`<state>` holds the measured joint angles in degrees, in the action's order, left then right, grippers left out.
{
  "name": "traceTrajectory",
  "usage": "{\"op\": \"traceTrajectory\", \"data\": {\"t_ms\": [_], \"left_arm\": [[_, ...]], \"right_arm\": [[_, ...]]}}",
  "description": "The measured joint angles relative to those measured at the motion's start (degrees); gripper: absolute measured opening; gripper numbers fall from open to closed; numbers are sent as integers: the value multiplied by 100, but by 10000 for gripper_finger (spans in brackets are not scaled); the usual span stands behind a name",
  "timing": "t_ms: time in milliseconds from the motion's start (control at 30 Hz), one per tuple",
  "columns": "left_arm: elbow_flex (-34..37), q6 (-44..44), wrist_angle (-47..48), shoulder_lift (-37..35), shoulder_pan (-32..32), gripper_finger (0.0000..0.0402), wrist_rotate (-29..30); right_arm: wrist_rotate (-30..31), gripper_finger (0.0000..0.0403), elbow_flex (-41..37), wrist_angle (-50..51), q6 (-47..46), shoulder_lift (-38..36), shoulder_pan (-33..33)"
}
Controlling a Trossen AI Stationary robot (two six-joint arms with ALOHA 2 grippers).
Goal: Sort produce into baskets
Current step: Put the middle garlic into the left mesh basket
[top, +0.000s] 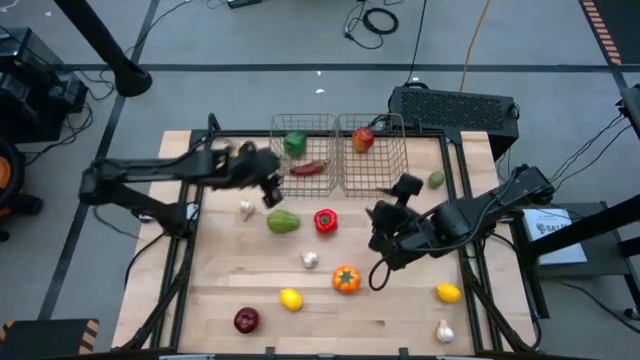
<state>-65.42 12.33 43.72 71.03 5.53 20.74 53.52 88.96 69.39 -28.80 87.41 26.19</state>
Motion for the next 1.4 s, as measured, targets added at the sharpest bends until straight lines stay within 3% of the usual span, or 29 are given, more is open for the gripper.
{"op": "traceTrajectory", "data": {"t_ms": [100, 233, 333, 433, 733, 1100, 1400], "left_arm": [[551, 687, 22, -543, -594, 141, 360], [1447, 1837, 59, -1010, -1185, 141, 756], [2020, 2776, 84, -1122, -1507, 141, 871], [2378, 3677, 114, -1113, -1760, 140, 1172], [2460, 4428, 120, -1104, -2041, 140, 1029], [2460, 5406, 812, -1089, -2499, 140, 807], [2460, 5737, 980, -902, -2832, 140, 987]], "right_arm": [[-504, 263, -566, -888, 338, 19, 24], [-967, 263, -1469, -2966, 1383, 66, -17], [-1469, 263, -1984, -4661, 2050, 66, -74], [-1640, 263, -2185, -5448, 2185, 66, -71], [-1809, 263, -2515, -5662, 1227, 162, -69], [-1947, 264, -2582, -7222, 2482, 1715, -146], [-2771, 264, -2175, -7177, 2007, 2385, -384]]}}
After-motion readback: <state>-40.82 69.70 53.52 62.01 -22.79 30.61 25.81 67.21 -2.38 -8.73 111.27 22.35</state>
